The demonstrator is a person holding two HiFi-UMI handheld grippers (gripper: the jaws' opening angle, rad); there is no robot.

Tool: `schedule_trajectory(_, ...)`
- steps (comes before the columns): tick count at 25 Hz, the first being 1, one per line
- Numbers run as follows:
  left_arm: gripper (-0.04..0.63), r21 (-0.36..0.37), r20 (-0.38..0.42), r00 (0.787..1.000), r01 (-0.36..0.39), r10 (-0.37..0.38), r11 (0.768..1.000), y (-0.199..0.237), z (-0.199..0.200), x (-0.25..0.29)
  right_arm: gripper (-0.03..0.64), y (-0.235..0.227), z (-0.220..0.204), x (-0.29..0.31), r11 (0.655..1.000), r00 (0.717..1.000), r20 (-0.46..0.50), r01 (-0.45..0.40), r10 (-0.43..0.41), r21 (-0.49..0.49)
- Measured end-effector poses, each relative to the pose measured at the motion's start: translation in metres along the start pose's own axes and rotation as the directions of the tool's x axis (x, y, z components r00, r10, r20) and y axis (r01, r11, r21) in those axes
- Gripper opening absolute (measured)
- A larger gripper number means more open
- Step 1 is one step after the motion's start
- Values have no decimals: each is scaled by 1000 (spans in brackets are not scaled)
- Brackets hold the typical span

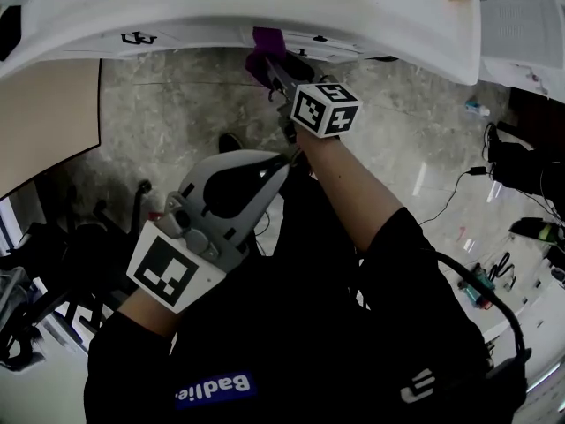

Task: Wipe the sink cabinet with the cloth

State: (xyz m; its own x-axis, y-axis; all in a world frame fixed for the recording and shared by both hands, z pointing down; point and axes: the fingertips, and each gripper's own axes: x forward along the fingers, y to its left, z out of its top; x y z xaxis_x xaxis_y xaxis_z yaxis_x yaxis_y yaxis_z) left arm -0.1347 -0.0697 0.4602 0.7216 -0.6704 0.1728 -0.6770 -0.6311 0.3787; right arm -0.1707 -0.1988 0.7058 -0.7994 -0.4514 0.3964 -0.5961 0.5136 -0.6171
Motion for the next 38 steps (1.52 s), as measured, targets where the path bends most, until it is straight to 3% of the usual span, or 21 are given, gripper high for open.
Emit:
schedule_trajectory(8, 2, 47, -17, 997, 82, -81, 996, -20, -22, 28, 104, -37, 7, 6, 1000, 996, 85, 15, -16, 11)
schedule_trajectory(20, 2, 58, -48, 986, 165, -163, 984, -38, -49, 68, 104, -114, 27, -56, 993, 968, 227, 95, -110, 77)
schedule_trajectory(25, 2, 49, -60, 982, 183, -180, 982, -49, -52, 78, 104, -155, 43, -100, 978, 941, 280, 154, -189, 142)
schedule_trajectory(30, 2, 48, -89, 975, 209, -204, 977, -59, -57, 82, 104, -189, 52, -139, 968, 923, 294, 218, -246, 127)
schedule_trajectory(34, 2, 55, -86, 974, 215, -210, 975, -61, -53, 84, 103, -214, 48, -164, 937, 884, 324, 286, -339, 200)
schedule_trajectory(36, 2, 56, -82, 974, 214, -209, 975, -61, -51, 82, 103, -209, 39, -160, 938, 888, 314, 283, -336, 201)
schedule_trajectory(38, 2, 57, -80, 976, 209, -204, 976, -60, -51, 79, 103, -187, 26, -141, 956, 915, 286, 247, -284, 159)
